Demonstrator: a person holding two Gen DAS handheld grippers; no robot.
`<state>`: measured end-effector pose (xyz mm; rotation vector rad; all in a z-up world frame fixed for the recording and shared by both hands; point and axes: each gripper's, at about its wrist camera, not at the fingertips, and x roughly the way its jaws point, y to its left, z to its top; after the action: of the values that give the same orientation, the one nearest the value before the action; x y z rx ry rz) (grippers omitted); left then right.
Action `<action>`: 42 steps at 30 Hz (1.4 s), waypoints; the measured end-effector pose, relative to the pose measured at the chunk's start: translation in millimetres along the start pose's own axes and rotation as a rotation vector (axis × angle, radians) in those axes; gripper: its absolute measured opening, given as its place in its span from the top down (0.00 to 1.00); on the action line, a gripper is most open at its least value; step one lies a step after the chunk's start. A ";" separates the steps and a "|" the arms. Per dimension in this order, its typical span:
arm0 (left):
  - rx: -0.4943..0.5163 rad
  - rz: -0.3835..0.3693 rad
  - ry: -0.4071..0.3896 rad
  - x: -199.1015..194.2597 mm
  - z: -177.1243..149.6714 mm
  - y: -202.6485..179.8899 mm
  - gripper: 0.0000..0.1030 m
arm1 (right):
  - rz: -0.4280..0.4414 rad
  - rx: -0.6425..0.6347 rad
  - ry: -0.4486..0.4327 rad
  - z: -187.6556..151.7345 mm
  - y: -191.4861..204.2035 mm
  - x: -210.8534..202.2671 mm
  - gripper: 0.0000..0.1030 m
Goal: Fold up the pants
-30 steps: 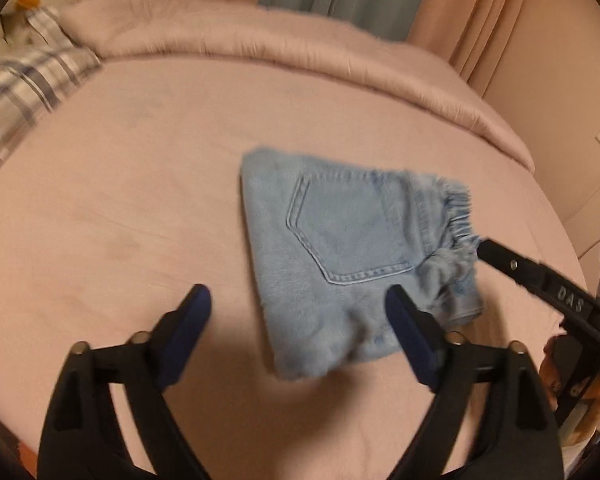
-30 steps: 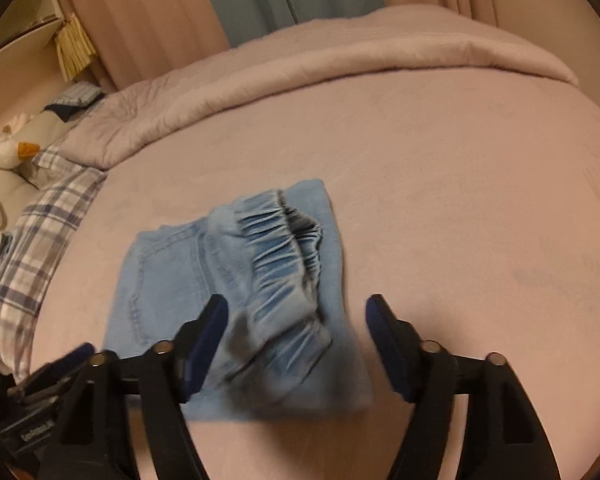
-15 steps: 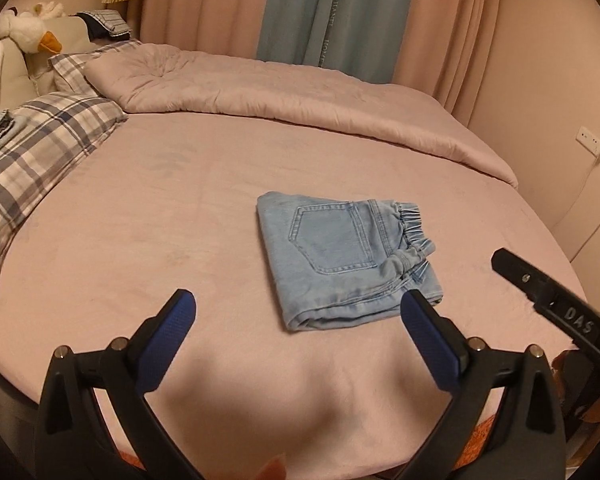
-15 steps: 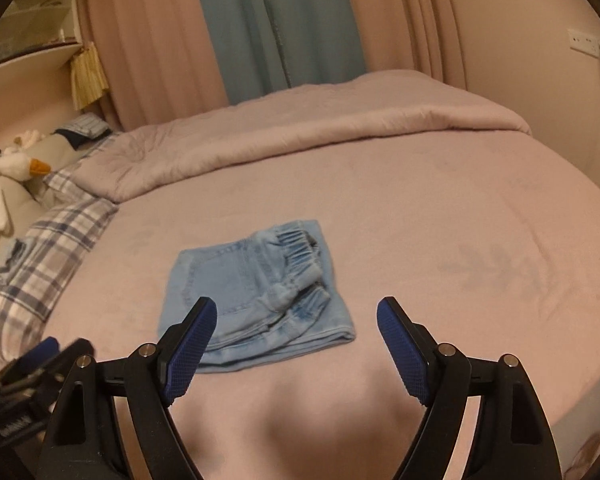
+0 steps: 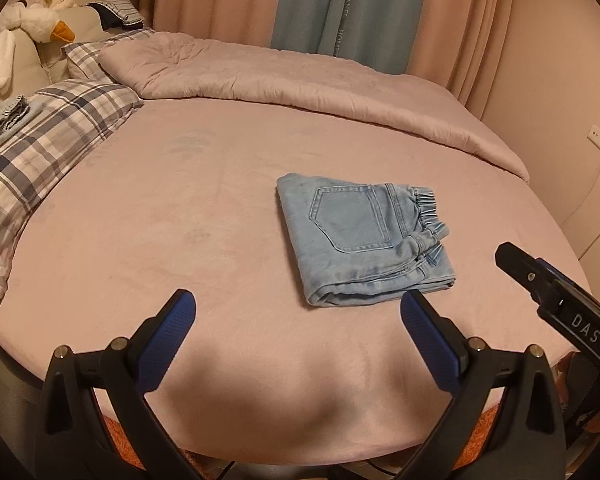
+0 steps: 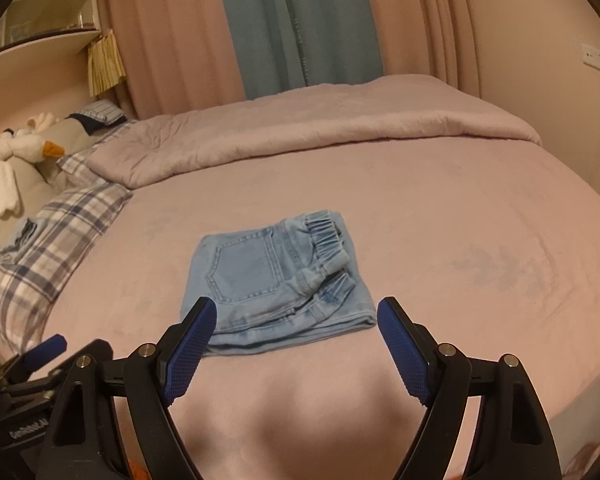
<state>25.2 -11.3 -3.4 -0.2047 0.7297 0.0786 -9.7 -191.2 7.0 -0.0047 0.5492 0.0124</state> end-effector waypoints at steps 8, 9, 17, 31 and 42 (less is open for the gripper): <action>0.000 -0.028 0.006 -4.1 -0.5 -2.0 0.00 | -0.009 0.003 -0.002 -2.4 0.8 -2.1 0.20; 0.001 -0.026 0.004 -4.2 -0.3 -2.2 0.00 | -0.009 0.004 -0.001 -2.4 0.8 -2.1 0.20; 0.004 -0.020 0.007 -4.5 -1.4 -4.7 0.00 | -0.018 0.011 0.004 -2.6 0.1 -3.2 0.20; 0.014 -0.037 0.017 -3.1 -4.1 -12.1 0.00 | -0.023 0.008 0.009 -2.4 0.1 -4.4 0.20; 0.009 -0.035 0.015 -4.4 -4.5 -12.6 0.00 | -0.030 -0.002 0.018 -3.3 3.8 -1.9 0.20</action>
<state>20.9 -24.6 -1.7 -0.2095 0.7408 0.0407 -13.1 -187.5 5.1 -0.0153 0.5670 -0.0166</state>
